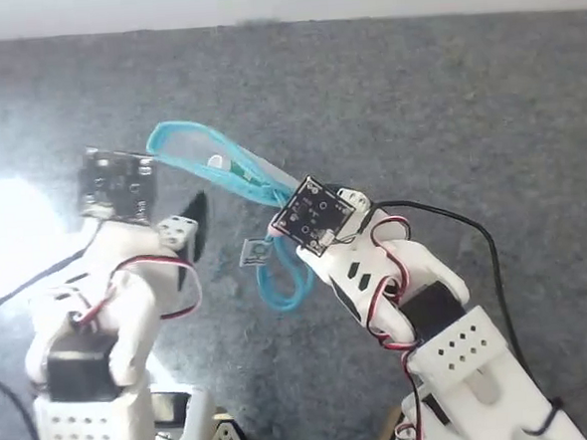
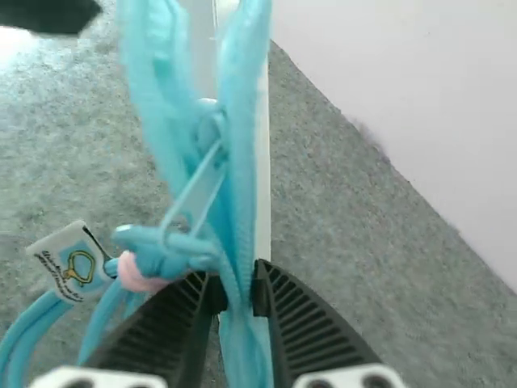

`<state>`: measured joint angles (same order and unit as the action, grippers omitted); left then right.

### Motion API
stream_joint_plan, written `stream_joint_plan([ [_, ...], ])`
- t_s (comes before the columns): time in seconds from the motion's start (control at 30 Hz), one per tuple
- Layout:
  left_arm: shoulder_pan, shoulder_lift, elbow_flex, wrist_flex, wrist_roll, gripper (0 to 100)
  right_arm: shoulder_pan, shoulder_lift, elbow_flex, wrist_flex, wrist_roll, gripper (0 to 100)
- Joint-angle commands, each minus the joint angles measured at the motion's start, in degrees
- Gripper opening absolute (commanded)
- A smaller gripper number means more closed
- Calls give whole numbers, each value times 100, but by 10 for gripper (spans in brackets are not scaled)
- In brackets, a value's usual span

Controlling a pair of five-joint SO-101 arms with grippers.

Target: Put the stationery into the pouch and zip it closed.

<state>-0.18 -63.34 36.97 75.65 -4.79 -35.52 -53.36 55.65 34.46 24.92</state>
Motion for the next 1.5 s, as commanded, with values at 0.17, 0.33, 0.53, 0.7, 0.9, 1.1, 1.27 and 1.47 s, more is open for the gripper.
stream_joint_plan([
  [0.17,-79,-44,92,-18,-44,186,-4,251,-545,-40,-519,8],
  [0.33,-132,-44,84,149,-457,191,92,268,-580,-31,-791,8],
  [0.53,62,-35,-277,668,-835,273,400,620,-615,-92,-835,8],
  [0.7,782,9,277,299,-1134,275,356,690,-800,-40,-844,8],
  [0.9,1310,18,875,-703,-1143,276,356,743,-782,-31,-844,8],
  [1.1,1345,18,1323,-1723,-1143,276,242,743,-765,-22,-835,8],
  [1.27,1354,18,1490,-2101,-1143,276,154,743,-774,119,-835,8],
  [1.47,1398,26,1780,-2356,-1143,275,145,743,-774,127,-835,8],
])
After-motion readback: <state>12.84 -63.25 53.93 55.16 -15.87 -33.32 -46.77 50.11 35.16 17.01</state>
